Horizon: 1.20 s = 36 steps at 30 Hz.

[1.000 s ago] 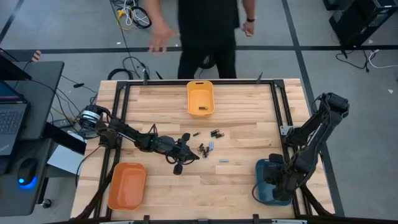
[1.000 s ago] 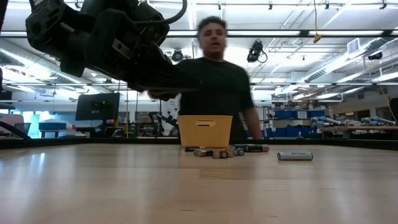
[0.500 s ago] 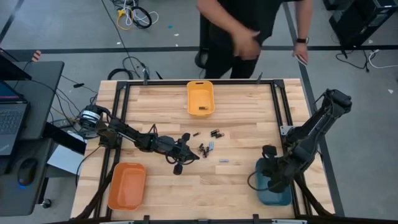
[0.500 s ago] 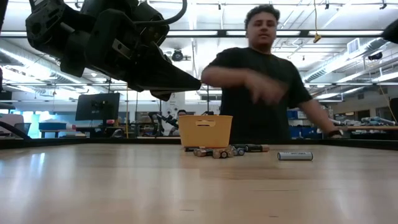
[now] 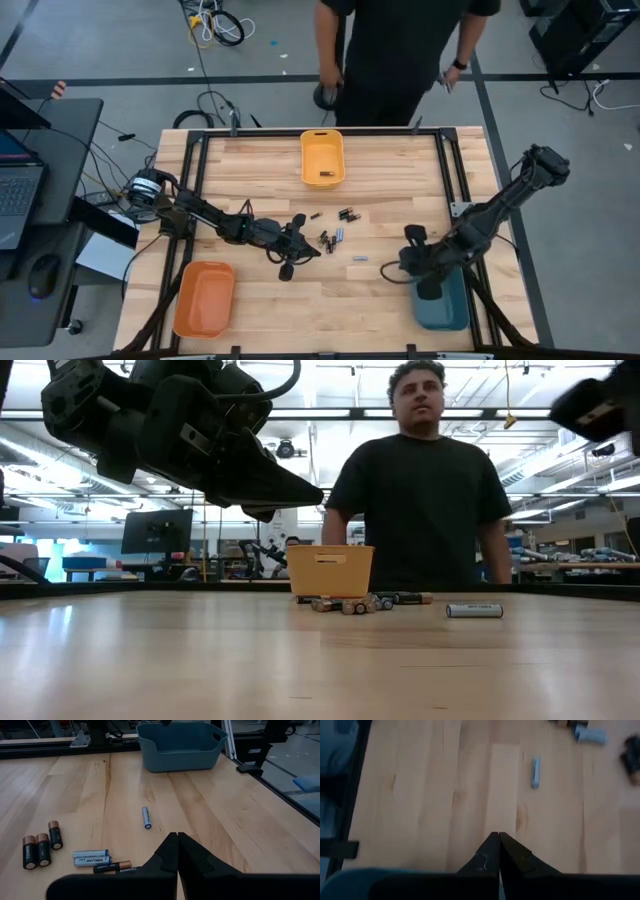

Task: Sort batteries
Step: Put the small black battery into the yellow bin

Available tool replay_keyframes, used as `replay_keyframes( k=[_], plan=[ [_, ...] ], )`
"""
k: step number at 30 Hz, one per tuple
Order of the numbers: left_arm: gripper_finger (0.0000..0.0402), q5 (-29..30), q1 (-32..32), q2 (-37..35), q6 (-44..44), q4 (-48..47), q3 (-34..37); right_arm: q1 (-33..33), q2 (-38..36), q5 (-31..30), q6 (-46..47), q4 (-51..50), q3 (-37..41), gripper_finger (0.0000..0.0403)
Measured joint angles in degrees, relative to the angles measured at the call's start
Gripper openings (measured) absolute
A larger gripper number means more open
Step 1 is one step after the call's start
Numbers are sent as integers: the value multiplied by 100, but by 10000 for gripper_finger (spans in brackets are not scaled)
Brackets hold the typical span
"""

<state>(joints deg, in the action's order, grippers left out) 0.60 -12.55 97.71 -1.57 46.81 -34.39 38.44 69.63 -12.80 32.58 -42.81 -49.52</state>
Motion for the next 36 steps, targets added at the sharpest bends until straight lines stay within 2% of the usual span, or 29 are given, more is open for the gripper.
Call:
replay_keyframes(
  k=[9, 13, 26, 36],
  plan=[
    [10, 0, 1, 0, 1, -83, 0, -812, 62, 28, -1005, 710, 0, 9],
    [10, 30, 1, 0, -7, -447, -103, -1203, 61, 36, -1305, 1171, 87, 9],
    [10, 400, 1, 0, 97, -3272, -1217, -1900, 61, 44, -1732, 2539, 702, 17],
    [10, 535, 1, 0, -65, -4440, -1771, -1958, 61, 46, -1600, 3583, 1228, 20]
  ],
)
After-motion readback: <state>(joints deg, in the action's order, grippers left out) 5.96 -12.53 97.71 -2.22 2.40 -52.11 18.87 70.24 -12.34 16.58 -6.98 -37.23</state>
